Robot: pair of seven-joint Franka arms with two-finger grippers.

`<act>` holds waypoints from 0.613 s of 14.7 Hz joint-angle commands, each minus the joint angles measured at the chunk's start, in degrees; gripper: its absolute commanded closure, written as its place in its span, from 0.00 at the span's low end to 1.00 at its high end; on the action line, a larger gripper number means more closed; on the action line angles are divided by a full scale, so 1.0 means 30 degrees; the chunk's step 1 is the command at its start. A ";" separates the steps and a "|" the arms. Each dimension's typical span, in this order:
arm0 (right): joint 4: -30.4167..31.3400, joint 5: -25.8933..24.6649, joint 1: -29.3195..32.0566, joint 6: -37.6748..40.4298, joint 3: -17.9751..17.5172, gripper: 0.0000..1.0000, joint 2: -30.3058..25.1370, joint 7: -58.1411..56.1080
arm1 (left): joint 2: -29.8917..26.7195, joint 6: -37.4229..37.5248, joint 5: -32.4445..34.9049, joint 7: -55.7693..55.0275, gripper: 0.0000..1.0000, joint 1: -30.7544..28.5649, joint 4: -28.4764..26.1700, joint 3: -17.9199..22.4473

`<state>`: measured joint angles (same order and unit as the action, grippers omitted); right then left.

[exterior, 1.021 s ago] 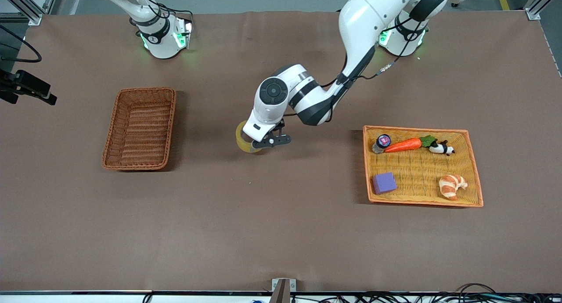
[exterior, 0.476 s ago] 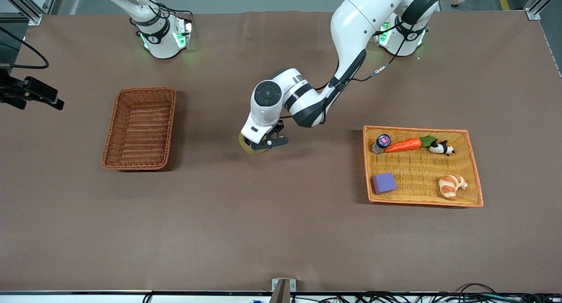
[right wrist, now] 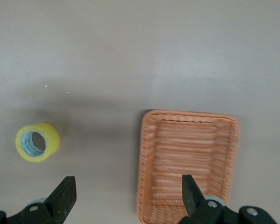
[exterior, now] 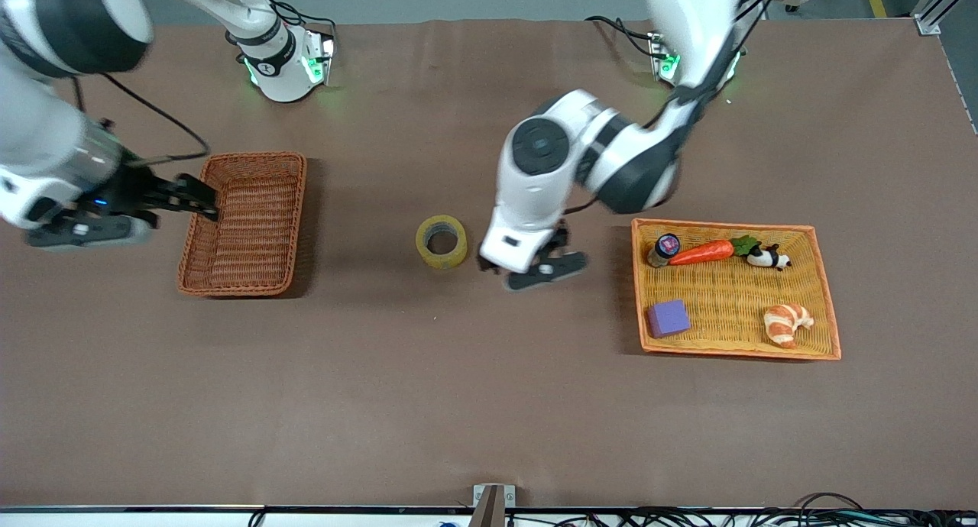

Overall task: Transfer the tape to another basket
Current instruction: 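Release the tape roll with the left gripper while the right gripper approaches, then grasp the tape roll with the right gripper while the left gripper withdraws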

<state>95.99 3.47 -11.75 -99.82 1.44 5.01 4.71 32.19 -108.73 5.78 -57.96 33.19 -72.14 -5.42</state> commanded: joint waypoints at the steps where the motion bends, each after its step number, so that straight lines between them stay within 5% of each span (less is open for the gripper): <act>1: 0.1431 0.0046 -0.2197 -0.2167 0.0137 0.00 0.1106 0.1735 | -0.2607 0.1551 0.1846 0.2254 0.00 -0.1711 -0.1090 -0.0097; 9: 0.1490 -0.0071 -0.7768 -0.8351 0.0166 0.00 0.7435 0.6984 | -0.6948 0.6269 0.1676 0.8149 0.00 -0.5115 -0.1207 -0.0097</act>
<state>101.02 3.46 -32.49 -122.29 1.29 24.12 23.40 14.31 -91.44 9.97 -36.39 18.10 -73.16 -5.47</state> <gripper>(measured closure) 0.000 0.000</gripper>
